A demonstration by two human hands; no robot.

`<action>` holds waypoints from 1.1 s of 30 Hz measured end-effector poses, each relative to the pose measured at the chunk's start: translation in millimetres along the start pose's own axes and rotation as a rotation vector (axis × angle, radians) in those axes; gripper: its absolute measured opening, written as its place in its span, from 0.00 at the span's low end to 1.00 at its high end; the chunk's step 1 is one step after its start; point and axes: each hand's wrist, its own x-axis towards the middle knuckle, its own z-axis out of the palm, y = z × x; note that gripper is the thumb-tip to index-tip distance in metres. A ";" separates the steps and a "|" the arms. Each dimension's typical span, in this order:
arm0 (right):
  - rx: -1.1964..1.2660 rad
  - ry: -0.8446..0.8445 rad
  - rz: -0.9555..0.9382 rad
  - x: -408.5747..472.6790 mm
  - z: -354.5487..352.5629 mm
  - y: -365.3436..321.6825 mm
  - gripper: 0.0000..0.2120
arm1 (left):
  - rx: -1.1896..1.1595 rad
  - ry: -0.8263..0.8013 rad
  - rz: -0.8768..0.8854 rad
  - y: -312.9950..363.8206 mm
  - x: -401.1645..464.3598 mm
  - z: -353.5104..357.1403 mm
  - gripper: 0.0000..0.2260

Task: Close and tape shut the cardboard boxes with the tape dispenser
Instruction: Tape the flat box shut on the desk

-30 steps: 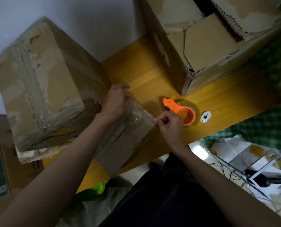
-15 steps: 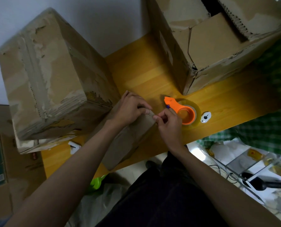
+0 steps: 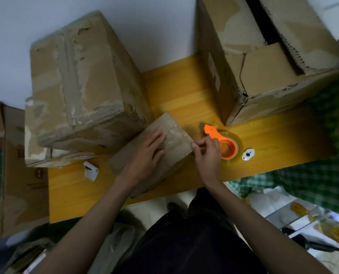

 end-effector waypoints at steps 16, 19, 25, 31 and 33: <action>-0.101 -0.259 0.004 -19.9 15.9 -26.4 0.22 | 0.055 0.074 -0.361 -45.3 -92.3 -14.2 0.34; -0.123 -0.315 -0.013 -19.2 7.1 -30.0 0.30 | -0.007 0.049 -0.231 -31.3 -91.6 -6.1 0.33; -0.531 -0.577 -0.220 -49.7 -16.0 -29.2 0.50 | 0.259 -0.197 0.093 -7.1 -81.7 -12.3 0.39; -0.846 -0.768 -0.429 -50.0 -24.7 -26.9 0.66 | 0.451 -0.289 0.235 0.2 -68.7 -15.6 0.48; -0.842 -0.795 -0.419 -37.9 -24.2 -29.9 0.64 | 0.466 -0.283 0.186 5.1 -63.5 -12.4 0.47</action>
